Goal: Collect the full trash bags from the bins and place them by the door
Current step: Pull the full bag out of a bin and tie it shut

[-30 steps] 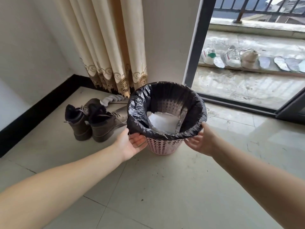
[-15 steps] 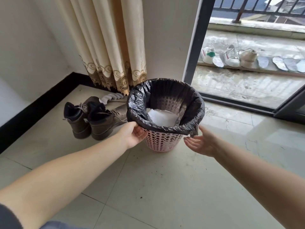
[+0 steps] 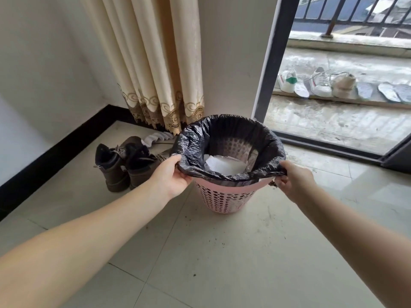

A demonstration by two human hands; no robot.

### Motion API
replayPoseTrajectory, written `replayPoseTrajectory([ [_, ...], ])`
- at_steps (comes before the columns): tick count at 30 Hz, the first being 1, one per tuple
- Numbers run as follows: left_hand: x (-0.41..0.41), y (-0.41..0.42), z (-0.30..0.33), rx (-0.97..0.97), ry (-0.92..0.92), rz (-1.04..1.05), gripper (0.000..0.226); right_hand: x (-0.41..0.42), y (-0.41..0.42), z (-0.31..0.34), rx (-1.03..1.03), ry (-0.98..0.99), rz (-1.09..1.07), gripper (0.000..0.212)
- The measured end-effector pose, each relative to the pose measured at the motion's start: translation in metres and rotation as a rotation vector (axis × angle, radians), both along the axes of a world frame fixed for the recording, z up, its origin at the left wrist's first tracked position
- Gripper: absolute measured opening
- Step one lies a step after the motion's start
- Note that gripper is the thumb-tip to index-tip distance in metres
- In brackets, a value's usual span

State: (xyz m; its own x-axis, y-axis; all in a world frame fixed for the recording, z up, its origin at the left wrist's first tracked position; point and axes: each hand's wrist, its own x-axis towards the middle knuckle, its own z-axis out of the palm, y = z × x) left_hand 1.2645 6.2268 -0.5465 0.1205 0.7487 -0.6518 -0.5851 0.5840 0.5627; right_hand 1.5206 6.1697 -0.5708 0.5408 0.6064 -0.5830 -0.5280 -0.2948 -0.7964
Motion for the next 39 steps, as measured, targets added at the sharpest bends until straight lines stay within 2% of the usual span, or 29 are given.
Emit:
replayPoseTrajectory([
  [2,0.002,0.006,0.002,0.012,-0.012,-0.012,0.012,0.009,-0.004,0.005,-0.092,0.198,0.044,0.018],
  [4,0.002,0.013,0.005,0.057,0.015,0.032,0.014,0.018,-0.009,0.010,-0.186,0.231,0.180,0.022],
  [6,0.002,0.017,0.008,0.153,0.093,0.045,0.018,0.027,-0.006,0.014,-0.207,0.063,0.237,0.021],
  [8,0.004,0.016,0.010,0.306,0.221,-0.015,0.023,0.032,0.004,0.021,-0.133,-0.154,0.190,0.019],
  [11,0.010,0.009,0.008,0.496,0.504,-0.198,0.025,0.020,0.018,0.036,0.031,-0.573,0.231,0.018],
  [13,0.019,0.004,0.008,0.551,0.596,-0.325,0.019,-0.001,0.019,0.043,0.139,-0.816,0.353,0.022],
  [14,0.024,0.000,0.009,0.557,0.605,-0.381,0.022,-0.014,0.018,0.046,0.196,-0.854,0.455,0.018],
  [16,0.035,-0.010,0.015,0.592,0.569,-0.504,0.024,-0.040,0.014,0.051,0.285,-0.786,0.728,0.011],
  [17,0.040,-0.014,0.019,0.618,0.541,-0.549,0.026,-0.050,0.013,0.051,0.297,-0.737,0.858,0.016],
  [18,0.044,-0.017,0.022,0.640,0.520,-0.576,0.028,-0.056,0.014,0.047,0.289,-0.749,0.958,0.031],
  [20,0.048,-0.018,0.026,0.680,0.496,-0.605,0.029,-0.065,0.015,0.039,0.259,-0.920,1.082,0.050],
  [21,0.048,-0.017,0.026,0.708,0.498,-0.632,0.029,-0.067,0.016,0.035,0.243,-1.039,1.081,0.046],
  [23,0.047,-0.017,0.026,0.798,0.552,-0.719,0.029,-0.068,0.018,0.033,0.254,-1.234,0.946,0.023],
  [25,0.045,-0.017,0.029,0.914,0.682,-0.784,0.030,-0.062,0.020,0.031,0.270,-1.283,0.826,0.025],
  [27,0.041,-0.012,0.028,1.082,0.954,-0.772,0.039,-0.054,0.021,0.028,0.249,-1.234,0.767,0.020],
  [29,0.035,-0.001,0.018,1.216,1.319,-0.775,0.057,-0.047,0.021,0.030,0.236,-1.148,0.771,0.025],
  [30,0.031,0.006,0.012,1.215,1.485,-0.796,0.067,-0.044,0.020,0.031,0.229,-1.110,0.807,0.031],
  [32,0.026,0.019,-0.003,1.094,1.724,-0.803,0.079,-0.039,0.018,0.032,0.216,-1.098,0.899,0.041],
  [34,0.022,0.035,-0.011,0.954,1.759,-0.712,0.075,-0.035,0.016,0.034,0.189,-1.115,0.983,0.042],
  [36,0.017,0.050,-0.013,0.878,1.699,-0.614,0.050,-0.032,0.014,0.034,0.166,-1.146,1.007,0.038],
  [37,0.015,0.056,-0.013,0.862,1.658,-0.576,0.037,-0.030,0.013,0.035,0.151,-1.164,0.982,0.032],
  [39,0.015,0.058,-0.010,0.868,1.574,-0.482,0.029,-0.023,0.011,0.035,0.068,-1.159,0.860,0.021],
])
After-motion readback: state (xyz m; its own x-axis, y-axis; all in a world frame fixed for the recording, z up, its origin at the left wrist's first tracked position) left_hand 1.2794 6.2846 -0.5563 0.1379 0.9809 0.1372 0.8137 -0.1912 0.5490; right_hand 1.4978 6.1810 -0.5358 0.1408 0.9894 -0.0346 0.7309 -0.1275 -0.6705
